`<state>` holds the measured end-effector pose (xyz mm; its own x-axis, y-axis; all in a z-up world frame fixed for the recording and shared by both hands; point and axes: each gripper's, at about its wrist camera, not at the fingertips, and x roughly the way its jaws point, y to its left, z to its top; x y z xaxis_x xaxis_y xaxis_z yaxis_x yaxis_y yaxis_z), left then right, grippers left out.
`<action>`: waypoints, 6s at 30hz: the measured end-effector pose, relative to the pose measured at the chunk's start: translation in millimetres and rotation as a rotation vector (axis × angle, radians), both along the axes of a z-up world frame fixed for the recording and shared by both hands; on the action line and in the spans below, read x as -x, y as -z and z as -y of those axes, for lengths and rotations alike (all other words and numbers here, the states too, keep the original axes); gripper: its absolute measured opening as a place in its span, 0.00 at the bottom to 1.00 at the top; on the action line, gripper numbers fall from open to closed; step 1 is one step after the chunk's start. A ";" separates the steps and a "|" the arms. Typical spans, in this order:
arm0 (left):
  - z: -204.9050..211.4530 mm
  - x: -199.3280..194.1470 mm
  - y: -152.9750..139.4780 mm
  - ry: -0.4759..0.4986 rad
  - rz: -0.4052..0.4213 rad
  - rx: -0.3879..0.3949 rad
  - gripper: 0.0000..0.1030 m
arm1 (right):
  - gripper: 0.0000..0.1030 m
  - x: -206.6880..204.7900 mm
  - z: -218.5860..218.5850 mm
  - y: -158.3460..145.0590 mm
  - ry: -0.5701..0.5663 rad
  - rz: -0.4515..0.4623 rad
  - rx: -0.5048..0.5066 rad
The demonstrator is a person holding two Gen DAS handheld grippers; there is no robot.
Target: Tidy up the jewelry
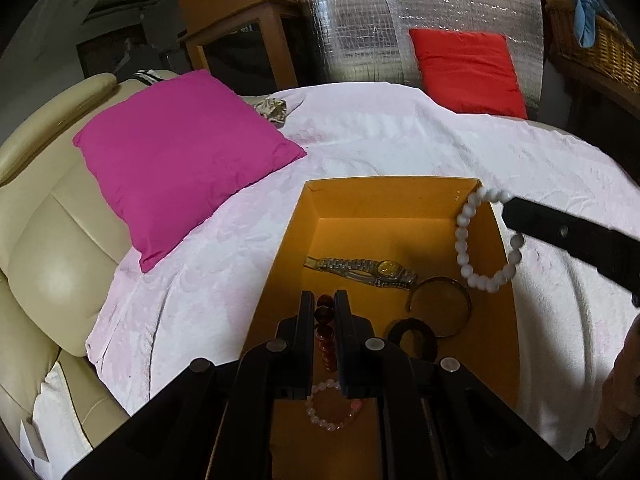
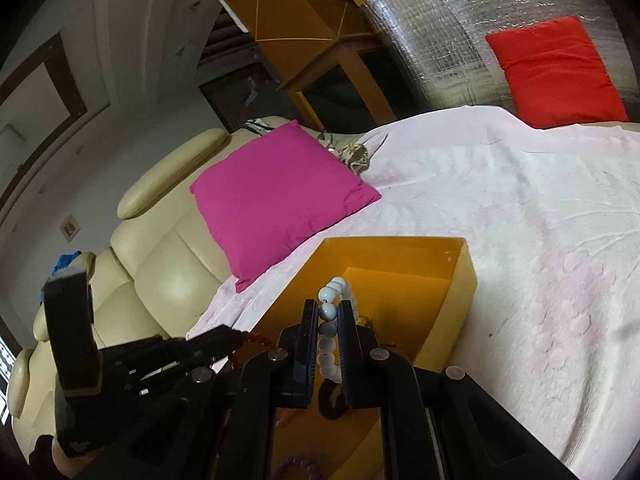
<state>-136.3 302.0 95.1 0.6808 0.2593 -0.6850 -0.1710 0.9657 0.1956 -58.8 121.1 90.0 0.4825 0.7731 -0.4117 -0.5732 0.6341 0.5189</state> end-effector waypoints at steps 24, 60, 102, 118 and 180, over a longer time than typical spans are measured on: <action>3.1 -31.0 22.6 -0.027 -0.064 -0.083 0.09 | 0.11 -54.5 -25.3 11.8 0.027 0.019 0.066; -6.3 -50.6 37.6 -0.079 -0.119 -0.146 0.10 | 0.11 -61.5 -21.9 20.5 0.041 -0.058 0.095; 29.7 101.2 -96.1 -0.206 0.153 -0.223 0.84 | 0.64 93.0 56.5 -44.6 0.106 0.060 0.254; 55.2 216.6 -160.5 -0.197 0.303 -0.110 0.84 | 0.74 218.0 82.7 -129.5 0.142 0.115 0.394; 38.2 274.3 -169.6 -0.240 0.357 -0.069 0.90 | 0.77 268.0 52.9 -168.5 0.207 0.144 0.448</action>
<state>-410.6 263.8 264.7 0.7867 0.4760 -0.3930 -0.4577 0.8770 0.1460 -326.8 68.3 258.4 0.6831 0.4179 -0.5990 -0.4573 0.8842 0.0954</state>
